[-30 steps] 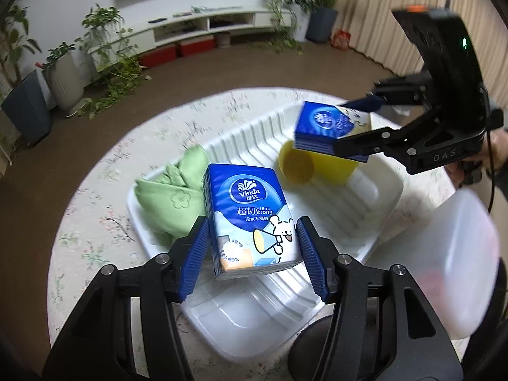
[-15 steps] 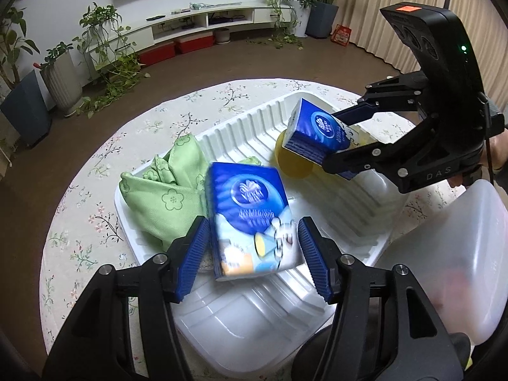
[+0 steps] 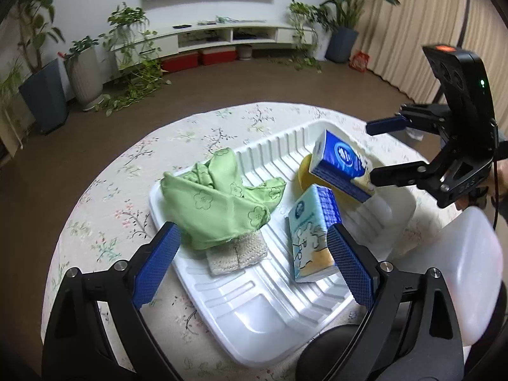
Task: Organize soft objects
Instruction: 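Carry both tissue packs to the white tray and release them, then move both tools back toward the remaining soft objects on the table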
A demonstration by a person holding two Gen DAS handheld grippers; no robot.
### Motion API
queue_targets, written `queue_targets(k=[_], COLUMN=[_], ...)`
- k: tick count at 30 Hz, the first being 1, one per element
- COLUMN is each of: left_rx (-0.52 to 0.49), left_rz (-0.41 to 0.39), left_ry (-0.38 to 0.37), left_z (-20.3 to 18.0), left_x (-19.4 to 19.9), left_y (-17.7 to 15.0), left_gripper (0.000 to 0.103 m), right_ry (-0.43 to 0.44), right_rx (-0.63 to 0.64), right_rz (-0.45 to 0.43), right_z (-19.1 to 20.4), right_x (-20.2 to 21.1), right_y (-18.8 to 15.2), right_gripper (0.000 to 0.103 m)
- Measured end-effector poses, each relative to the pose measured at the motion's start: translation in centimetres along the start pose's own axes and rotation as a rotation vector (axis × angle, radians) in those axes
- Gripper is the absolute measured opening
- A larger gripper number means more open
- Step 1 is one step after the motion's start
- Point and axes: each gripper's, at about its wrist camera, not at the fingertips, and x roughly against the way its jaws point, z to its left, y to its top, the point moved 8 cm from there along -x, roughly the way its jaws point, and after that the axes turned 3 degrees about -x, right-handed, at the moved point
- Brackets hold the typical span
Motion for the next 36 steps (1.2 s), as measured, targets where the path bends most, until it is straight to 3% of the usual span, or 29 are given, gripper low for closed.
queue_targets(k=[13,23,31,36], left_rx=[0.077,0.217,0.264,0.294], left_rz=[-0.095,-0.14,-0.165,-0.172], left_ry=[0.009,0.077,0.139,0.088], left_z=[-0.1,0.4,-3.0,-7.8], left_x=[5.6,11.8,17.1,18.6], left_y=[-2.8,-9.6,-16.0,-19.3], left_gripper=[0.097,0.102,0.102,0.103], right_ry=[-0.061,-0.135,-0.135,-0.061], right_rx=[-0.133,-0.323,-0.359,-0.333], right_rz=[-0.074,-0.123,-0.144,-0.161], right_z=[-3.3,-6.6,-1.9,5.3], right_x=[5.9,12.5,16.3,17.2], right_y=[-2.8,-11.0,-17.6,-20.6], right_gripper=[0.089,0.095,0.098,0.103])
